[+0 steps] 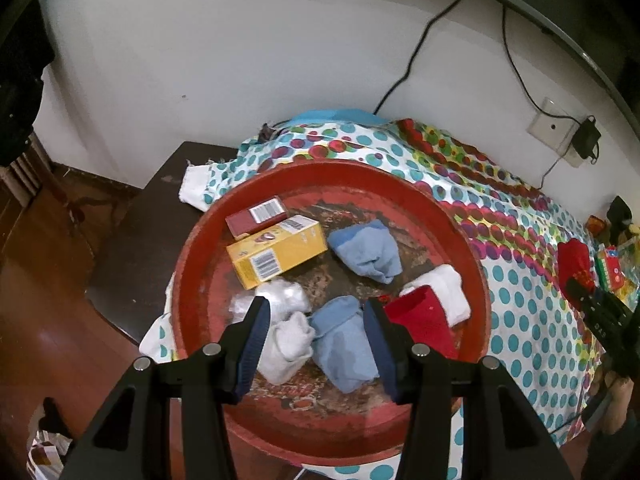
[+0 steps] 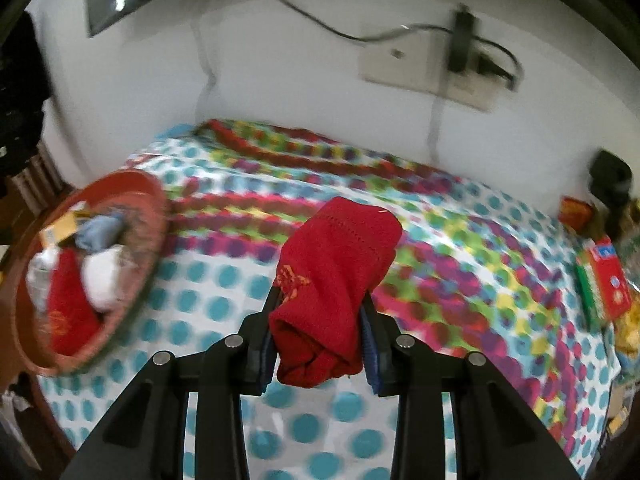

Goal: Organize objects
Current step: 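Carry the red sock in the right tool onto the tray and open it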

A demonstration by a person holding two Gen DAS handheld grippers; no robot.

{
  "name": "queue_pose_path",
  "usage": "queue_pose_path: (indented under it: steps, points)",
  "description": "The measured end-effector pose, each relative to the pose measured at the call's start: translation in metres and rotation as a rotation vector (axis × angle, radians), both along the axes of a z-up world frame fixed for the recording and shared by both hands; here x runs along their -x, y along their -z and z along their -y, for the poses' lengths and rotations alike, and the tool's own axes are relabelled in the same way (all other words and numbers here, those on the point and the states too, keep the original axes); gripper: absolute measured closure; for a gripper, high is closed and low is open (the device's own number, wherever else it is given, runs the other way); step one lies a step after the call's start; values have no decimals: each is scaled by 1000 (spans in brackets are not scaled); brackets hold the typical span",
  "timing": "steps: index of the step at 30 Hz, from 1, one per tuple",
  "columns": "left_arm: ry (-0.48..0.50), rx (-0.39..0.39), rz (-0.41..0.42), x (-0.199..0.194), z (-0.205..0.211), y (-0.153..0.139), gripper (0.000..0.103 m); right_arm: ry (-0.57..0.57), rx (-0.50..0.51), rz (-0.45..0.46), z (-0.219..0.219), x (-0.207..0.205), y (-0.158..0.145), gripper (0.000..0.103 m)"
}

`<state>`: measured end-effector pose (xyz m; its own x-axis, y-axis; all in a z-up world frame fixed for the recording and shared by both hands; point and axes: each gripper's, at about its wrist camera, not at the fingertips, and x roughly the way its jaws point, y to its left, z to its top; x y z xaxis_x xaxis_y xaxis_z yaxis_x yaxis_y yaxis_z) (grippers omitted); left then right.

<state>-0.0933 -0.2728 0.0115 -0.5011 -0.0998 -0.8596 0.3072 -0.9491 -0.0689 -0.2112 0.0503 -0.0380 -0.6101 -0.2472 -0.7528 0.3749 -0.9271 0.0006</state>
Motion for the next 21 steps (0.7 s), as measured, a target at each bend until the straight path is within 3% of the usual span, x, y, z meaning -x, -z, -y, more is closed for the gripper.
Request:
queue_pose_path:
  steps: [13,21]
  points:
    - [-78,40,12,-12,38,1,53,-266,61,23,152,-30,-28,70]
    - [-125,-4,35,-19,68,12,52,-374,54,96,226,-39,-11,70]
